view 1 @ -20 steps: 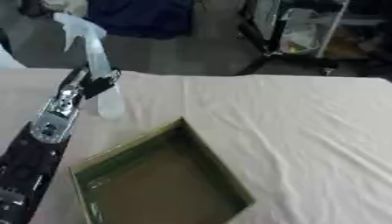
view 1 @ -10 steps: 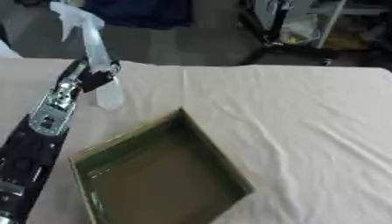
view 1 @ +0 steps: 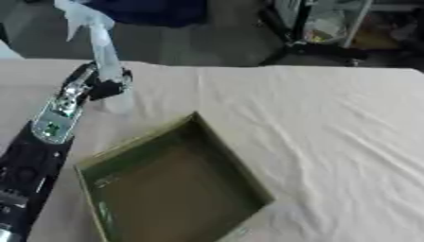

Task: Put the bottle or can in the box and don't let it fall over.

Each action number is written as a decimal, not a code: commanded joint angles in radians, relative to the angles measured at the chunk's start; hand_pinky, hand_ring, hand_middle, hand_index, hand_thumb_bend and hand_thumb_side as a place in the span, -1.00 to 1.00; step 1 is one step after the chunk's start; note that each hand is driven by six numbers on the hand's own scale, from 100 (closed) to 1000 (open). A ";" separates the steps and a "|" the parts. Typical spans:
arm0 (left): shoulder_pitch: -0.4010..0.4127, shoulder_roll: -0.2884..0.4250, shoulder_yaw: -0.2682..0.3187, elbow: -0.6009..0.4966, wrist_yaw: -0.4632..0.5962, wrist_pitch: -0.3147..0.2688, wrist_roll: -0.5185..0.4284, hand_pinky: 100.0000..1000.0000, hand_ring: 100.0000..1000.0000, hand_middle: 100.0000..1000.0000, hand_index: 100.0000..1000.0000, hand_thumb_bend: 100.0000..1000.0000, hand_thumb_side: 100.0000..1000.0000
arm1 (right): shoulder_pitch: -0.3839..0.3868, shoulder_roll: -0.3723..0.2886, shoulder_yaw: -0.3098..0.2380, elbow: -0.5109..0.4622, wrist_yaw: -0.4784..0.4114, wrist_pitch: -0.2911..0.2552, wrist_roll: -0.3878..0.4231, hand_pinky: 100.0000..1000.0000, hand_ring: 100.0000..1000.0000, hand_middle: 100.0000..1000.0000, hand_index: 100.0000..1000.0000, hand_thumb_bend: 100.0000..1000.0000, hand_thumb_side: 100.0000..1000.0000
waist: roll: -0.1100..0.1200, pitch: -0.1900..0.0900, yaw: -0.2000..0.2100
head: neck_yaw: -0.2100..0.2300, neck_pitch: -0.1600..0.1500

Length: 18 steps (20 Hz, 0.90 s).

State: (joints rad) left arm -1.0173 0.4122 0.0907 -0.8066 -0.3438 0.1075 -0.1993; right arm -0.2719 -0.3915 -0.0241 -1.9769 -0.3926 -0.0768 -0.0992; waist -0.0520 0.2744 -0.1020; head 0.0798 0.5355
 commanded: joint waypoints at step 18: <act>0.000 0.026 -0.008 -0.025 0.031 -0.107 0.079 0.84 0.28 0.65 -0.92 -1.00 0.14 | -0.009 -0.026 -0.016 -0.023 -0.019 0.008 -0.012 1.00 1.00 0.95 1.00 -1.00 -0.18 | 0.007 -0.028 0.006 | -0.001 0.017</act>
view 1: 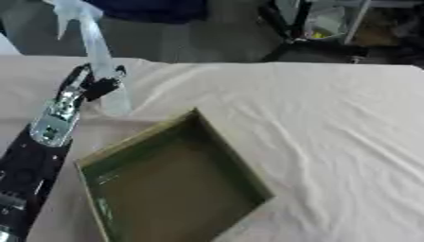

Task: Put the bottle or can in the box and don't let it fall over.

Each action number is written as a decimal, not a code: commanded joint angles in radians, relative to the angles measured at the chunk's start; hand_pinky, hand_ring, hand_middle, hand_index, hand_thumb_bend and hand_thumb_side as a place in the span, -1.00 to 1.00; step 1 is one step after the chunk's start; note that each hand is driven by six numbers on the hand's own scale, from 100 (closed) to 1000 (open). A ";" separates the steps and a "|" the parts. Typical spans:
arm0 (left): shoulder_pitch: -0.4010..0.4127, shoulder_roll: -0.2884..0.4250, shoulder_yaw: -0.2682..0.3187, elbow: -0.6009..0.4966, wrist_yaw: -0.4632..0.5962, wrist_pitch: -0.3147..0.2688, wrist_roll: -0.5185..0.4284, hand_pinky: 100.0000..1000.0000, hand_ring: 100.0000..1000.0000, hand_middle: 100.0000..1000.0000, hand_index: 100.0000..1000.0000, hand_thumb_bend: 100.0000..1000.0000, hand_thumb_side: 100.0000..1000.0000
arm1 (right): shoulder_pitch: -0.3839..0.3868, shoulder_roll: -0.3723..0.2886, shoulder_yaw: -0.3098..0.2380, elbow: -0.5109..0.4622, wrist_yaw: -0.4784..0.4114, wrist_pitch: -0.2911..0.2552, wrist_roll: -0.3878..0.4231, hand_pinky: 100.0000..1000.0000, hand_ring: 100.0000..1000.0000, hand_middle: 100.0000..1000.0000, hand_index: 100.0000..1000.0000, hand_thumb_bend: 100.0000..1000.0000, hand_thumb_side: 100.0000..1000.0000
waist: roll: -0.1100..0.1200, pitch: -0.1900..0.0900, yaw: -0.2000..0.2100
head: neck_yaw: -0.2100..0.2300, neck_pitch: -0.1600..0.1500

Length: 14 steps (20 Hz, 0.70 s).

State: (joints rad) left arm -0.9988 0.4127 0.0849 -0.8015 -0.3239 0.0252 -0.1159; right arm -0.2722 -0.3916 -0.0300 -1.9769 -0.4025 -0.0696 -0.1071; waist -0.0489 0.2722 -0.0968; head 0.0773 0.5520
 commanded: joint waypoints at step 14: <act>-0.048 0.093 -0.040 -0.349 0.246 -0.062 -0.053 0.76 0.23 0.60 -0.94 -1.00 0.27 | 0.015 -0.045 -0.014 -0.023 -0.007 0.003 -0.017 1.00 1.00 0.94 1.00 -1.00 -0.18 | 0.021 -0.052 0.020 | -0.021 0.017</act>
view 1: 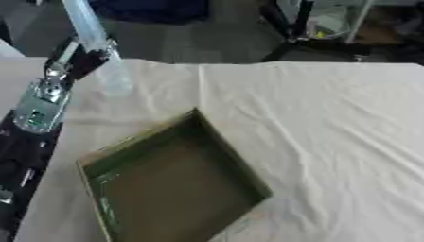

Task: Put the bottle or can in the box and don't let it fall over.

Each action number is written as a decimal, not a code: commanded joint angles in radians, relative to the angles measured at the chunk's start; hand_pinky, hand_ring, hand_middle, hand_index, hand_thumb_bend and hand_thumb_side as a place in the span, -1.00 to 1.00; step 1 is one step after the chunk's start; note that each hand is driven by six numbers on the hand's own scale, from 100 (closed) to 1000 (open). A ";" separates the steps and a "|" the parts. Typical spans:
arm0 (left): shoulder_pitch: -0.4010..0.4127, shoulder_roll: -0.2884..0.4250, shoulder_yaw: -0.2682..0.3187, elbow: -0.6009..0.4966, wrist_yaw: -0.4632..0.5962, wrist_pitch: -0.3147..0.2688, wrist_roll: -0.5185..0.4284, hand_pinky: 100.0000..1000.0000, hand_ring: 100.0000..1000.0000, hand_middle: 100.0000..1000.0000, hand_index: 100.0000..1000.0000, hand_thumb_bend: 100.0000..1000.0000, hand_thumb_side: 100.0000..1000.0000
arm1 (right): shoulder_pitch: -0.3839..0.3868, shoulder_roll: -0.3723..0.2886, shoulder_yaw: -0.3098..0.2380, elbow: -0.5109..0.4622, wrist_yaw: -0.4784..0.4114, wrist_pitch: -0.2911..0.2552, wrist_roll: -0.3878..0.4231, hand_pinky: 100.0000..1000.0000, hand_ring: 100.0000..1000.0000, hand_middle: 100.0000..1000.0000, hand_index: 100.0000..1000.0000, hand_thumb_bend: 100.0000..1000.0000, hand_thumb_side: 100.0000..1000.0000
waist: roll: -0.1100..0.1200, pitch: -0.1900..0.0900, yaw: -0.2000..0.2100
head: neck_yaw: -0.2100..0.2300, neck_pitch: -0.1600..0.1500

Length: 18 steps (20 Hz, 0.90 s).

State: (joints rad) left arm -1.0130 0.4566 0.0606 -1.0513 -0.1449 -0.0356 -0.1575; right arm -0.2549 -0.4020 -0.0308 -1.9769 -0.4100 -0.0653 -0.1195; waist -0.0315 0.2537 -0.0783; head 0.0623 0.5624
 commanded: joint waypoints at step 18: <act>0.103 0.148 -0.285 -0.738 0.479 0.010 -0.104 0.83 0.29 0.68 -0.93 -1.00 -0.21 | 0.023 -0.055 -0.016 -0.023 -0.002 0.010 -0.017 1.00 1.00 0.95 1.00 -1.00 -0.18 | 0.030 -0.072 0.015 | -0.020 0.038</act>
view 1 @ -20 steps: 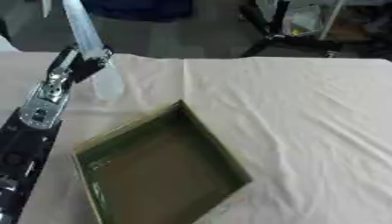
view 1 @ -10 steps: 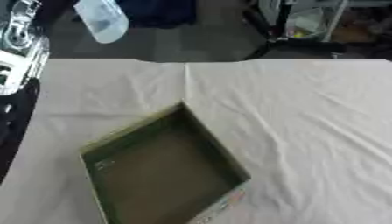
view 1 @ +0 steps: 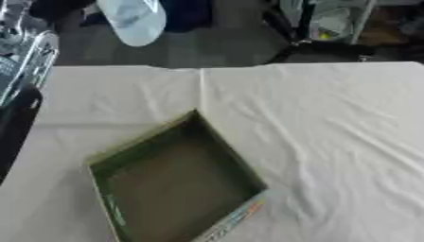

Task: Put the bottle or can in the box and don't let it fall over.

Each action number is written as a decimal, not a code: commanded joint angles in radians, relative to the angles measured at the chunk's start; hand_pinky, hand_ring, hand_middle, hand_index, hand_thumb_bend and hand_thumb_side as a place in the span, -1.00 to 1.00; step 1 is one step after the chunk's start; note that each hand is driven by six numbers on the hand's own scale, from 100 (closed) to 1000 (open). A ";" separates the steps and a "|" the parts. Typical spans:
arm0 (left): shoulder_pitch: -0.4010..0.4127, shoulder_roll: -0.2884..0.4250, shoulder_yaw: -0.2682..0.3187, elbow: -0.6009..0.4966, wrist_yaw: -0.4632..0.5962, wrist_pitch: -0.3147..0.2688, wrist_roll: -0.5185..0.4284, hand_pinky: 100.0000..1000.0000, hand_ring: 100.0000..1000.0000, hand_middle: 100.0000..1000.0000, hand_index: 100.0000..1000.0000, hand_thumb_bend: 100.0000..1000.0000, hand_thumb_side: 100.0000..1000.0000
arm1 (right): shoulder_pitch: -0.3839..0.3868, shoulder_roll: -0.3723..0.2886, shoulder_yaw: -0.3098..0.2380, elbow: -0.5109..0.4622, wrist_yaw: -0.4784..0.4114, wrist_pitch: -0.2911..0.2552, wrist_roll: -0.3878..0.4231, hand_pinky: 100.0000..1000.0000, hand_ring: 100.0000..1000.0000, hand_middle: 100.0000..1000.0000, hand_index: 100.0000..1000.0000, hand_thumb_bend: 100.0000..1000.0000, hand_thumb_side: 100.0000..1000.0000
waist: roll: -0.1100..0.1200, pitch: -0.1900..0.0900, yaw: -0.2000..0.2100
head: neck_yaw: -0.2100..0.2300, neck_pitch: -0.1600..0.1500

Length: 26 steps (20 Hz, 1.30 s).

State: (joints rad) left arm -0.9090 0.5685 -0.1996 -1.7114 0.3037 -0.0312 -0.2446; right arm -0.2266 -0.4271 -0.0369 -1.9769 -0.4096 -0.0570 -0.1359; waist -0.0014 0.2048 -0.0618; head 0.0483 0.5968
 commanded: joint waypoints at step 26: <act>0.234 -0.035 -0.150 -0.076 0.021 0.037 -0.081 0.90 0.37 0.72 -0.91 -1.00 0.27 | -0.002 -0.033 -0.010 -0.023 0.012 -0.001 -0.001 1.00 1.00 0.95 1.00 -1.00 -0.18 | -0.004 -0.016 -0.001 | -0.010 -0.001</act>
State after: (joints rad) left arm -0.6645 0.5267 -0.3547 -1.7858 0.3155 -0.0087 -0.3381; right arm -0.2245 -0.4290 -0.0368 -1.9769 -0.4040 -0.0563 -0.1351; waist -0.0035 0.2049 -0.0626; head 0.0413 0.6039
